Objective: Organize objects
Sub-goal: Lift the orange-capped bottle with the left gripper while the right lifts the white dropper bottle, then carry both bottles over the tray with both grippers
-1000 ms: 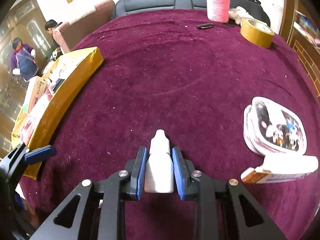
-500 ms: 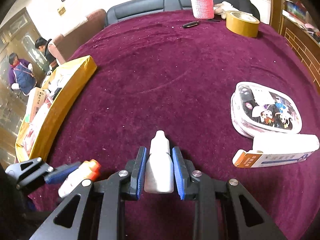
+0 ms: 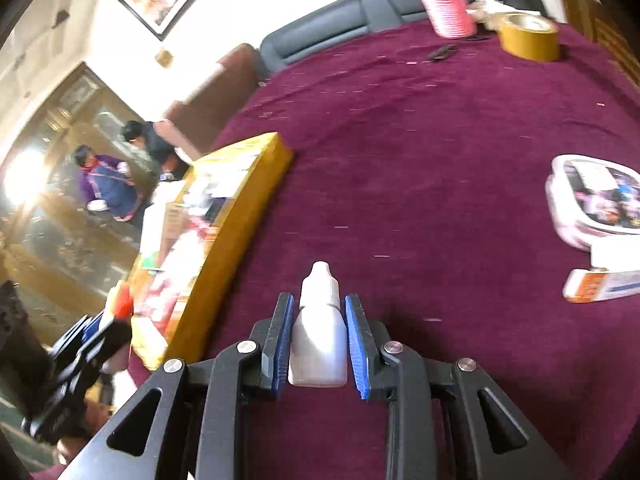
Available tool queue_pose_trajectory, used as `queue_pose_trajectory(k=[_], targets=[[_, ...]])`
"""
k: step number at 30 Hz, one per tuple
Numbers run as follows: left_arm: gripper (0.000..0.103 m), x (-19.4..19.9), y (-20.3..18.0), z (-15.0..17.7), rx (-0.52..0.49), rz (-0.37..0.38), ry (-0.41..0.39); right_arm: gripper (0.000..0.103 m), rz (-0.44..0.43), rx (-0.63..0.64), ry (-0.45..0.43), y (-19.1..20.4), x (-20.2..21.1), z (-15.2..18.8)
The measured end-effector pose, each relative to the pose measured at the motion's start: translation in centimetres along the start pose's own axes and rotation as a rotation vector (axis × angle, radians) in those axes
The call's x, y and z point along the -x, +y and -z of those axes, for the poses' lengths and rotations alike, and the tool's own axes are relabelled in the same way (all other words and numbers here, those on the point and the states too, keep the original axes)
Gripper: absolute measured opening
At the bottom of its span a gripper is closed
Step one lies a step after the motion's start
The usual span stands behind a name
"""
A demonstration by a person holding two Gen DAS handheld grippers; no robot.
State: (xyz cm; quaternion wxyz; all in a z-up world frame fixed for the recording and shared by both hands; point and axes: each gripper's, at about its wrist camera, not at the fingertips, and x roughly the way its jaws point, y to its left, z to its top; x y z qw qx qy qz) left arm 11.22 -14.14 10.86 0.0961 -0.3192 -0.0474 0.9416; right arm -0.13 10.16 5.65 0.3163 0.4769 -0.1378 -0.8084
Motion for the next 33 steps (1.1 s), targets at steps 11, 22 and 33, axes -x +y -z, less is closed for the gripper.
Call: queue_pose_trajectory(k=[11, 22, 33], targets=[[0.026, 3.1, 11.3, 2.5, 0.161, -0.252, -0.020, 0.029, -0.236, 0.050, 0.090, 10.0, -5.7, 0.8], [0.026, 0.6, 12.8, 3.6, 0.174, -0.285, 0.046, 0.029, -0.228, 0.087, 0.146, 13.3, -8.6, 2.5], [0.026, -0.7, 13.6, 5.2, 0.186, -0.330, 0.060, 0.029, -0.054, 0.228, 0.136, 17.4, -11.1, 2.5]])
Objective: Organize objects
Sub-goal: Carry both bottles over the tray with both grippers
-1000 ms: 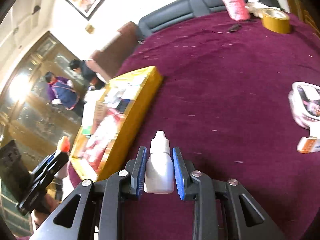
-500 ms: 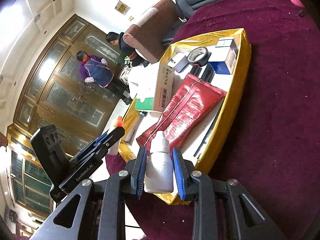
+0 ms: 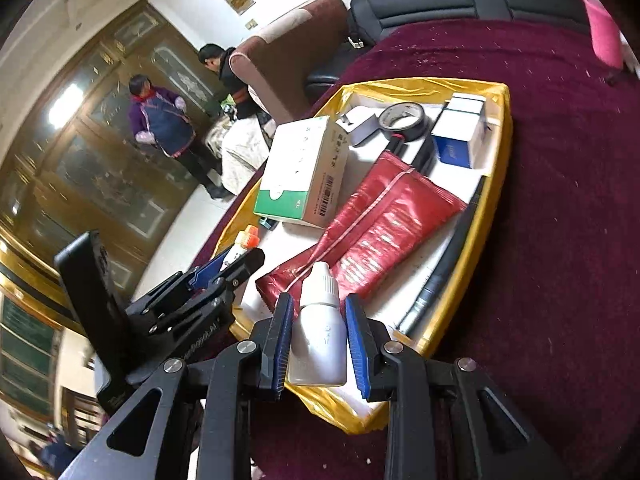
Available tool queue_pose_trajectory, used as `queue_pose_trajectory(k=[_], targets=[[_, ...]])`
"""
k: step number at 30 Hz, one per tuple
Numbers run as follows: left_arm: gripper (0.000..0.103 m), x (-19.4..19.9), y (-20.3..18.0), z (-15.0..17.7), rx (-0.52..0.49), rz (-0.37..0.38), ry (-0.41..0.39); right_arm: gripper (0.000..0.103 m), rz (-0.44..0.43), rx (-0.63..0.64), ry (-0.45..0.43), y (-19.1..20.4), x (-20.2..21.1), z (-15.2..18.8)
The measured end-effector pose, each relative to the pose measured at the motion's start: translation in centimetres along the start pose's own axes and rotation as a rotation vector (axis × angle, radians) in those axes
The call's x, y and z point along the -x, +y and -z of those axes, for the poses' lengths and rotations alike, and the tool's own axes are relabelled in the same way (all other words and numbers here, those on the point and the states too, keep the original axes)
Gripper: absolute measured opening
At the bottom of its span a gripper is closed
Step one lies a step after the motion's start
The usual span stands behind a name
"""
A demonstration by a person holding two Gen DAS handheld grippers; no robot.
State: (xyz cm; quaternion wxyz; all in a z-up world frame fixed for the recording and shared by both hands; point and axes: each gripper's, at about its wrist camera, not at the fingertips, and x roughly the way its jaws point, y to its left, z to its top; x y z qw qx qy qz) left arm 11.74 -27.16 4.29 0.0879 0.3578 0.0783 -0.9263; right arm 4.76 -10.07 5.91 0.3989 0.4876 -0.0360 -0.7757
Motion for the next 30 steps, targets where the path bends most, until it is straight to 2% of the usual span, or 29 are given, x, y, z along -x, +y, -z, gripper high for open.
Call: queue_pose_trajectory(k=[10, 14, 23, 30], targets=[[0.026, 0.5, -0.5, 0.0, -0.025, -0.053, -0.020, 0.029, 0.216, 0.106, -0.034, 2.0, -2.2, 0.2], [0.026, 1.4, -1.0, -0.2, -0.059, -0.101, -0.053, 0.029, 0.265, 0.116, -0.068, 2.2, -1.9, 0.4], [0.026, 3.0, -2.0, -0.5, -0.120, -0.188, -0.124, 0.029, 0.289, 0.104, -0.087, 1.9, -1.2, 0.7], [0.026, 3.1, -1.9, -0.6, -0.124, -0.197, -0.120, 0.029, 0.282, 0.103, -0.083, 1.8, -1.5, 1.1]])
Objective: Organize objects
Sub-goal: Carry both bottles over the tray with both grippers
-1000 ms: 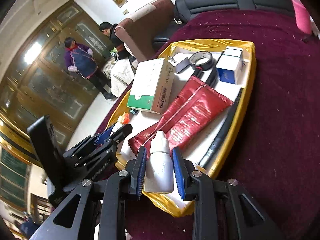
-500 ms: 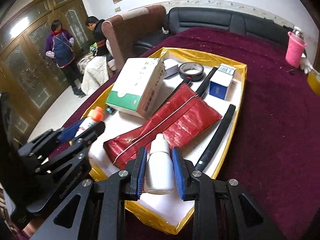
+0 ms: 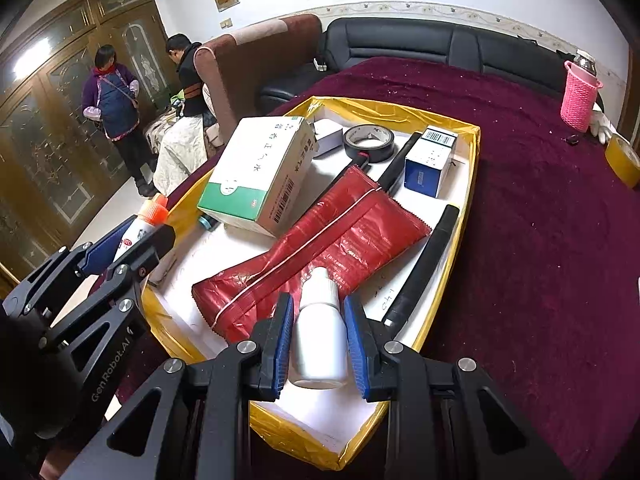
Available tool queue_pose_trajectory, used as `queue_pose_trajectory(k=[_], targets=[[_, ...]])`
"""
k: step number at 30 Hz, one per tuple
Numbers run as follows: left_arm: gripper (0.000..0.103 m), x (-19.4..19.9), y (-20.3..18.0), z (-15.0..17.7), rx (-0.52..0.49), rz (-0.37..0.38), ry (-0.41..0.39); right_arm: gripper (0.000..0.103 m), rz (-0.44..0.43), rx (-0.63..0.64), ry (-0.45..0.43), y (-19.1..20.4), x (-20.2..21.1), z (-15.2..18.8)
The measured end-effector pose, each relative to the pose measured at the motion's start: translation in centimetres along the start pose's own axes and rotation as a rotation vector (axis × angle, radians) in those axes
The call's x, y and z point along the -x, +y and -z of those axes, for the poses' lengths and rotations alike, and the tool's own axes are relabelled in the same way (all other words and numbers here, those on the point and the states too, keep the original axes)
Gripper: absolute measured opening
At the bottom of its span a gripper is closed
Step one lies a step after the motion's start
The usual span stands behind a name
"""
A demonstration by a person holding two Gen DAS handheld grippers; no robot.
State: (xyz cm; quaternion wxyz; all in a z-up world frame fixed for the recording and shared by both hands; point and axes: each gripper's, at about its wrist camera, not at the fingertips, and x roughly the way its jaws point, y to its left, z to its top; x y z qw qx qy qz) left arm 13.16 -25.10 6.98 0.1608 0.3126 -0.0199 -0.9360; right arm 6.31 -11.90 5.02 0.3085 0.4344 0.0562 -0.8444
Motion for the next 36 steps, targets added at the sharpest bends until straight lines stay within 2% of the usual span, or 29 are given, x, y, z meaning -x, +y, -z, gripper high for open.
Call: queue_pose_trajectory(k=[26, 36], targets=[[0.026, -1.3, -0.5, 0.1, -0.013, 0.025, 0.034, 0.029, -0.019, -0.035, -0.020, -1.0, 0.3, -0.3], [0.026, -1.3, -1.0, 0.0, -0.014, 0.071, 0.043, 0.029, -0.033, -0.049, -0.014, -1.2, 0.1, -0.2]])
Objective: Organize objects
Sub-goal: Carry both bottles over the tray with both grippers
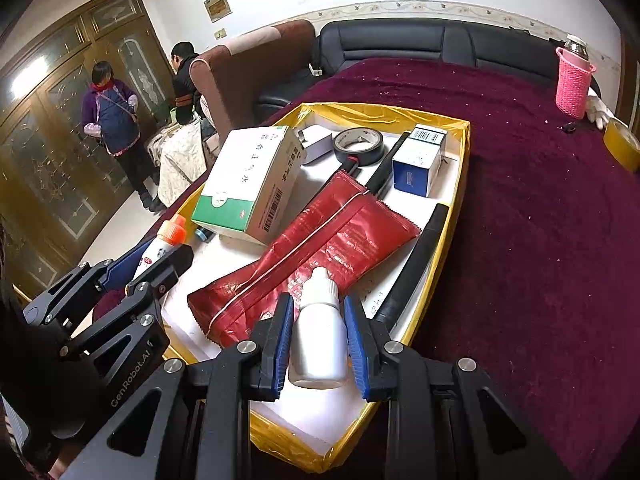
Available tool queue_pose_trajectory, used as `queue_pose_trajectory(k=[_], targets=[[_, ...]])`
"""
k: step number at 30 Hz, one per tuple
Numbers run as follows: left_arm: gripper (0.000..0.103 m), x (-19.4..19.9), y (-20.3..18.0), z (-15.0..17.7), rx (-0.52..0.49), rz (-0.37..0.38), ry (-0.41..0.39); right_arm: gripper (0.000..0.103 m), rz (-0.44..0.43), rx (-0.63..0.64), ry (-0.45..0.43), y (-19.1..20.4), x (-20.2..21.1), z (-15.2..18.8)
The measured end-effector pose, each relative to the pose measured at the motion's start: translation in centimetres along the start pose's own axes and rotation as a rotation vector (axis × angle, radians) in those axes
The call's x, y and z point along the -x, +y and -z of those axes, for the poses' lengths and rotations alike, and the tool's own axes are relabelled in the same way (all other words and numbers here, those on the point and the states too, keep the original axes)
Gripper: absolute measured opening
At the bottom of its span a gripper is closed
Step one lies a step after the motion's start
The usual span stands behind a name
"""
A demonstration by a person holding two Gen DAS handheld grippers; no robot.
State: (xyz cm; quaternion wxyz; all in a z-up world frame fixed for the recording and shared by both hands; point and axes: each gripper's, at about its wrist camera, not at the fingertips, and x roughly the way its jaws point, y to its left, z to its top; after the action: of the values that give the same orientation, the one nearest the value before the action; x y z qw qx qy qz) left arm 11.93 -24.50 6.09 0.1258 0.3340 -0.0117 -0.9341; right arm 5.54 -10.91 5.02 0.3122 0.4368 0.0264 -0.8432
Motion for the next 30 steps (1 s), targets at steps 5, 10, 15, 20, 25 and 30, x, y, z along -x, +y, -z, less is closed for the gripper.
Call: queue_pose_trajectory(k=[5, 10, 15, 20, 25, 30], targets=[[0.026, -0.1, 0.1, 0.0, 0.009, 0.014, 0.007, 0.029, -0.010, 0.003, 0.001, 0.2, -0.2, 0.3], [0.026, -0.6, 0.9, 0.1, 0.028, 0.009, 0.016, 0.029, -0.010, 0.011, 0.000, 0.5, -0.2, 0.4], [0.026, -1.7, 0.9, 0.4, 0.033, 0.009, 0.046, 0.029, -0.008, 0.025, 0.002, 0.5, -0.4, 0.5], [0.026, -2.9, 1.0, 1.0, 0.039, 0.006, 0.078, 0.030, 0.007, 0.051, 0.016, 0.7, -1.2, 0.8], [0.026, -3.5, 0.8, 1.2, 0.033, -0.003, 0.088, 0.030, 0.037, 0.086, 0.006, 1.2, -1.4, 0.9], [0.026, -3.5, 0.7, 1.1, 0.035, -0.013, 0.085, 0.030, 0.038, 0.086, 0.004, 1.1, -1.5, 0.9]])
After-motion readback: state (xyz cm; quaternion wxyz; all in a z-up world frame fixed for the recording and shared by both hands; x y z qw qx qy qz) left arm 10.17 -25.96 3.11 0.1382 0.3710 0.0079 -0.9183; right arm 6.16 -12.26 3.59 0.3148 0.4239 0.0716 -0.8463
